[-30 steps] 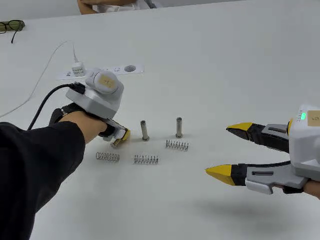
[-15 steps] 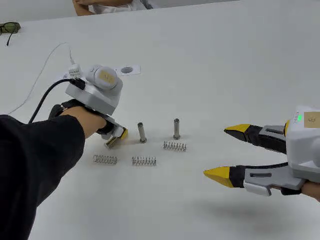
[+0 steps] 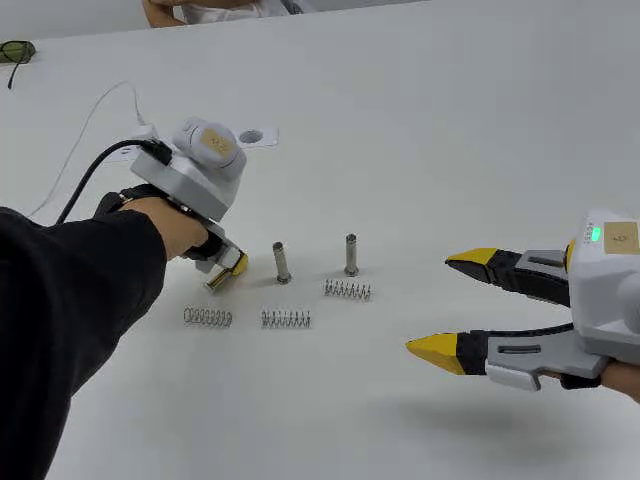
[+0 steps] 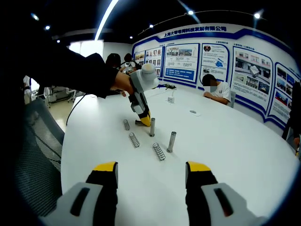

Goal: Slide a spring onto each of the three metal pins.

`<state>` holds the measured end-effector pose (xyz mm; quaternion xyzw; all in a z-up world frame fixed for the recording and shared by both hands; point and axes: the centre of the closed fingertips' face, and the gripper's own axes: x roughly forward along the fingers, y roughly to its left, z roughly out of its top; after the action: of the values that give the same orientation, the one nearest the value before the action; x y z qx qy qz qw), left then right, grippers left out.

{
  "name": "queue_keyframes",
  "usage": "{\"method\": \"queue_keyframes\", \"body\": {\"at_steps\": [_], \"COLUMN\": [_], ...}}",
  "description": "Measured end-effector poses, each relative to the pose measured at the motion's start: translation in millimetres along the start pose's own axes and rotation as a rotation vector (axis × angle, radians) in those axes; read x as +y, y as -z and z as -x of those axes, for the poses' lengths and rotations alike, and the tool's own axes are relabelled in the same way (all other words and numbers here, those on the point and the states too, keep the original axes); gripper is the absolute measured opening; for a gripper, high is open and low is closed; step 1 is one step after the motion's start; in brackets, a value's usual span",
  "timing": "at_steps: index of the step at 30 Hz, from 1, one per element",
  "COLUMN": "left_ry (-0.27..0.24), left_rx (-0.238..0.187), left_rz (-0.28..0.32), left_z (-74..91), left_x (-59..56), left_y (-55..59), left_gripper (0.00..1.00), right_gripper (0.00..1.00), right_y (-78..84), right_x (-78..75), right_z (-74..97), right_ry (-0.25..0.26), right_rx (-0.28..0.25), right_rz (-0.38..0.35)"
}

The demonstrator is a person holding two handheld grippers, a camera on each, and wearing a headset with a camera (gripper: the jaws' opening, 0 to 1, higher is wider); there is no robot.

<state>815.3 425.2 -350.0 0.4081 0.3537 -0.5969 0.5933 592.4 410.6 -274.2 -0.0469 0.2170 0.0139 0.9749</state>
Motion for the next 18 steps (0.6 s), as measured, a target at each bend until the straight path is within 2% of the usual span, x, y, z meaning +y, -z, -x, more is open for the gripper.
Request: {"method": "queue_keyframes", "body": {"at_steps": [6, 14, 18], "left_ry": [-0.015, -0.019, -0.01], "left_rx": [0.007, -0.055, -0.069], "left_rz": [-0.012, 0.028, 0.04], "left_z": [1.0, 3.8, 7.8], "left_x": [0.4, 1.4, -0.2], "left_y": [1.9, 2.1, -0.3], "left_gripper": [0.08, 0.07, 0.07], "right_gripper": [0.59, 0.59, 0.59], "right_y": [0.4, -2.4, -1.8], "right_x": [1.5, 1.5, 2.5], "right_z": [-0.2, 0.9, 0.3], "right_ry": [-0.005, -0.002, -0.006], "right_rx": [0.002, -0.005, -0.003], "right_rz": [0.0, 0.004, 0.005]}}
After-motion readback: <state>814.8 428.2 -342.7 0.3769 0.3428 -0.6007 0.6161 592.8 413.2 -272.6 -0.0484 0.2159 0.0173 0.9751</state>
